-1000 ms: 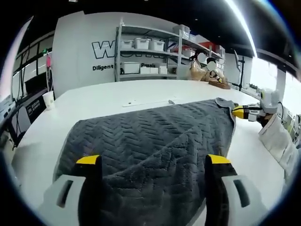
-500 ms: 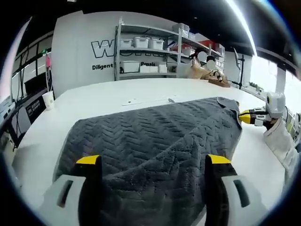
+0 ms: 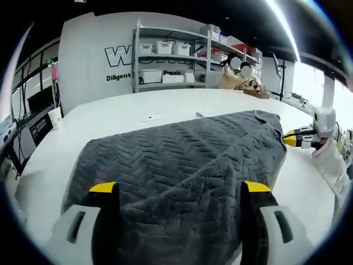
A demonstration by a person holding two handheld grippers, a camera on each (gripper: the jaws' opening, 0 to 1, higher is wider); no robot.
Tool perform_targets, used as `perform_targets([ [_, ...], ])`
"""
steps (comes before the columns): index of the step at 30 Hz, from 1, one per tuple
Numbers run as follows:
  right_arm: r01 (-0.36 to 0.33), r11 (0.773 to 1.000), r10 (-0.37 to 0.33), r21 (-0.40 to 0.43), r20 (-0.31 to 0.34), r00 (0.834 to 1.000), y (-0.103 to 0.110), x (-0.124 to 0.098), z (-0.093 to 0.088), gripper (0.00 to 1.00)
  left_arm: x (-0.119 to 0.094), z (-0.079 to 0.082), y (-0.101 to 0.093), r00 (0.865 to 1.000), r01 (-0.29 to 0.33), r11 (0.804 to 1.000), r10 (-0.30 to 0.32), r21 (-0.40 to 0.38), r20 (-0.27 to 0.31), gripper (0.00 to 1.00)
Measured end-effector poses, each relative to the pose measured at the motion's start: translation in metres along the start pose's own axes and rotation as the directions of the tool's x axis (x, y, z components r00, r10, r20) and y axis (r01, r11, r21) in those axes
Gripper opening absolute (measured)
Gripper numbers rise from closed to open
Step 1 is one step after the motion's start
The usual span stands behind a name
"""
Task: Open the folded towel by lifting each exposed corner and separating the folded layers until the towel lies flat within the target outline without major curled edges
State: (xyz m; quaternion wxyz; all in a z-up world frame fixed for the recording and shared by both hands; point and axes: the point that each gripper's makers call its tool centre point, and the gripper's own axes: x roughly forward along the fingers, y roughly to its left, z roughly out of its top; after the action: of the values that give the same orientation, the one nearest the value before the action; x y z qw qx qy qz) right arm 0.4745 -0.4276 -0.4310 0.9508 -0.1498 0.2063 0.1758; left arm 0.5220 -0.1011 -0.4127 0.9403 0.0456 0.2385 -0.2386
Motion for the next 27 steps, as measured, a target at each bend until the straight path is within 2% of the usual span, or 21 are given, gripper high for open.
perform_targets([
  [3, -0.009, 1.0, 0.009, -0.011, -0.013, 1.0, 0.002, -0.001, -0.003, 0.0, 0.0, 0.0, -0.001, 1.0, 0.002, 1.0, -0.002, 0.004, -0.003, 0.9],
  [6, -0.005, 0.997, 0.003, -0.071, -0.034, 0.999, 0.004, -0.001, -0.005, 0.0, 0.0, -0.001, -0.003, 1.0, 0.002, 1.0, -0.002, 0.009, -0.005, 0.9],
  [9, -0.01, 0.997, 0.006, -0.079, -0.044, 0.999, 0.006, -0.002, -0.006, 0.0, 0.0, -0.001, -0.003, 1.0, 0.002, 1.0, -0.002, 0.013, -0.006, 0.9],
  [23, -0.046, 0.998, 0.044, -0.041, -0.058, 0.997, 0.013, -0.014, -0.012, 0.0, -0.001, -0.001, -0.007, 1.0, -0.006, 0.999, 0.007, 0.038, -0.021, 0.94],
  [27, -0.059, 0.997, 0.057, -0.039, -0.067, 0.996, 0.017, -0.02, -0.014, 0.0, -0.004, 0.001, -0.01, 1.0, -0.014, 0.999, 0.014, 0.05, -0.01, 0.95],
])
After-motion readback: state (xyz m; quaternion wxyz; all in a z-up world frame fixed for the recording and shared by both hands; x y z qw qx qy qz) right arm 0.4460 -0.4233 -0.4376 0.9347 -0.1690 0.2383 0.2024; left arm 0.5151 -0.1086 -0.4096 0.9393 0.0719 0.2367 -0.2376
